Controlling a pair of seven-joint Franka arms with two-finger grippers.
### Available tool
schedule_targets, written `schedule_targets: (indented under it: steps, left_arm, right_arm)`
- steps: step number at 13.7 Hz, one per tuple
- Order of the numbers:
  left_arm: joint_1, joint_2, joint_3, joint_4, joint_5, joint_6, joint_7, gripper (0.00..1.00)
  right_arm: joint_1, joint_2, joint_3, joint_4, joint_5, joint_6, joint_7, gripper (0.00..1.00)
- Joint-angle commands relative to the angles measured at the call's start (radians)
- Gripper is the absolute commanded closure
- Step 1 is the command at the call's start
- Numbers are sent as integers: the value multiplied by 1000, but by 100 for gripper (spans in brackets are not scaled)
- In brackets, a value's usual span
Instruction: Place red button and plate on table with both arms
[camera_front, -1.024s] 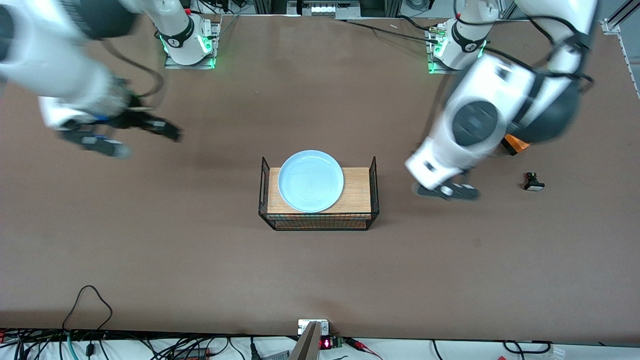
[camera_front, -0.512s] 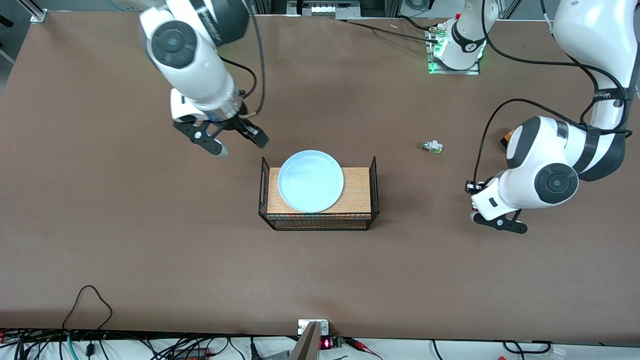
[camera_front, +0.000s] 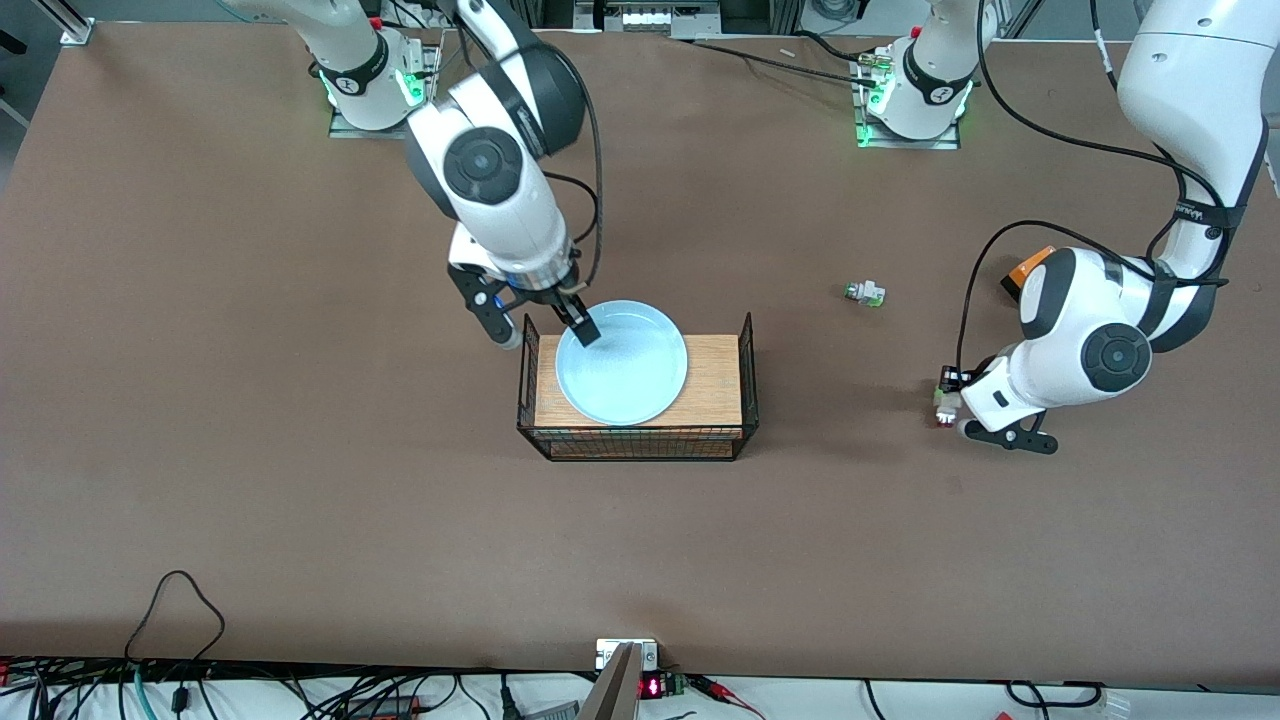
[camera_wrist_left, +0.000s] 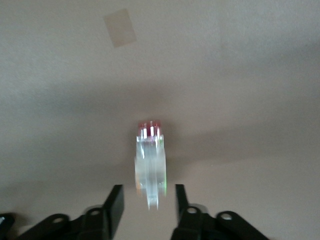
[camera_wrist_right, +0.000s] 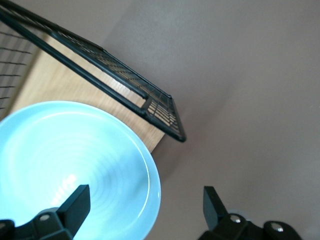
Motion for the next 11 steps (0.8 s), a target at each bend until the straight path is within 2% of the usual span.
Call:
schedule_targets:
  steps: [1, 3, 4, 5, 6, 7, 10, 11]
  left_arm:
    - [7, -37, -15, -11, 5, -1, 16, 0]
    - [4, -40, -21, -4, 5, -18, 12, 0]
    - [1, -51, -30, 22, 5, -56, 6, 0]
    - [-1, -63, -56, 66, 5, -133, -3, 0]
    - [-1, -69, -83, 129, 3, -223, -16, 0]
    - [-1, -70, -103, 209, -3, -333, -28, 0]
    - [-3, -74, -172, 399, -8, -577, -65, 0]
    - [-3, -74, -185, 464, -9, -656, -65, 0]
  right_arm:
    - [23, 44, -14, 34, 5, 4, 34, 0]
    - [28, 50, -15, 30, 6, 3, 36, 0]
    - [28, 54, -15, 30, 7, 3, 37, 9]
    - [28, 54, -15, 30, 7, 3, 33, 24]
    - [28, 54, -15, 30, 7, 3, 21, 46]
    - [28, 54, -14, 27, 5, 0, 16, 52]
    - [31, 65, -15, 24, -3, 0, 14, 57]
    - [31, 68, -15, 24, -4, 1, 14, 61]
